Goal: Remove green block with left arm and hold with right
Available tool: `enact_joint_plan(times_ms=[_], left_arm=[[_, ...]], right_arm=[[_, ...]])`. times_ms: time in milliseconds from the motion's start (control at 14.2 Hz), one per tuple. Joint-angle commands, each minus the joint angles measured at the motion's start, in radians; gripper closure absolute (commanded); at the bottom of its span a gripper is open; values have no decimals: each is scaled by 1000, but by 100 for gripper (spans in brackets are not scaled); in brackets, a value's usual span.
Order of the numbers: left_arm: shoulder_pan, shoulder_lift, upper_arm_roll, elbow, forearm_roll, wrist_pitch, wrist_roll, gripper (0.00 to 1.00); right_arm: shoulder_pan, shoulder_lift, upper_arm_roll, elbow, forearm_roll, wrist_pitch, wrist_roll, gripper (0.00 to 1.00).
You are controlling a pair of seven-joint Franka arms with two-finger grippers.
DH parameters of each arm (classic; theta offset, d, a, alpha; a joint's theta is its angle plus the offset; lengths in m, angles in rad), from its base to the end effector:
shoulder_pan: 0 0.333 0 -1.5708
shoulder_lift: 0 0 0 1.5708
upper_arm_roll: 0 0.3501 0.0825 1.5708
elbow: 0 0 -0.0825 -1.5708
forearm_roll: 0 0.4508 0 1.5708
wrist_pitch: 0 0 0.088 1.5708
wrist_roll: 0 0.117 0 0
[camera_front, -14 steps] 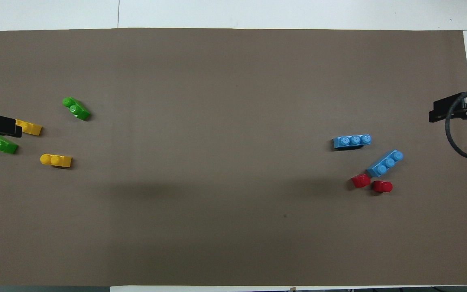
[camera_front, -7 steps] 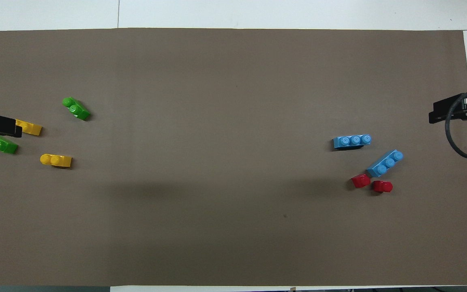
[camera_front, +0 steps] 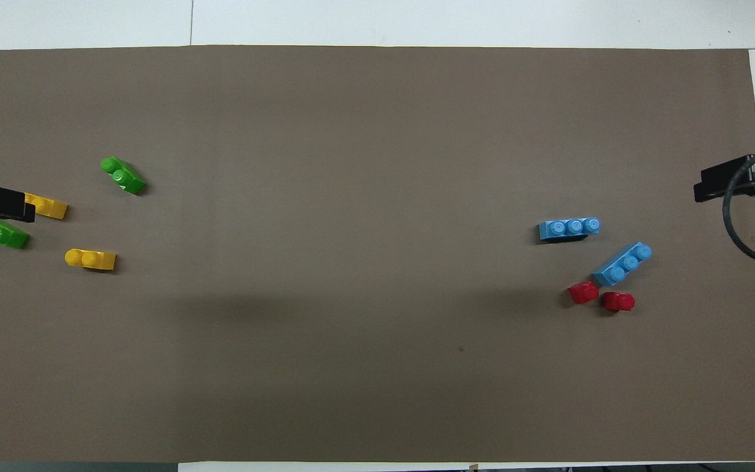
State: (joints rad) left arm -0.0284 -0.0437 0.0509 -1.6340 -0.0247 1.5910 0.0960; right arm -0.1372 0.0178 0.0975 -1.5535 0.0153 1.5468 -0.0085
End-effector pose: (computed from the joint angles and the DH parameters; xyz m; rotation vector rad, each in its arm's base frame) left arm 0.6074 0.0115 0.6431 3.1127 -0.1138 0.0035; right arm 0.6242 -0.0235 0.6448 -3.1234 0.0484 0.0375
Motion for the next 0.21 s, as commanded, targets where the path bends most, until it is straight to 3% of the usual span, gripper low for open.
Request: enact_joint_plan(times_ms=[0, 141], left_arm=[[7, -12, -2, -6, 3, -13, 10, 0], [5, -12, -2, -6, 3, -11, 8, 0]], right_arm=[[-9, -4, 7, 0, -24, -8, -25, 0], [-9, -4, 7, 0, -24, -8, -25, 0]])
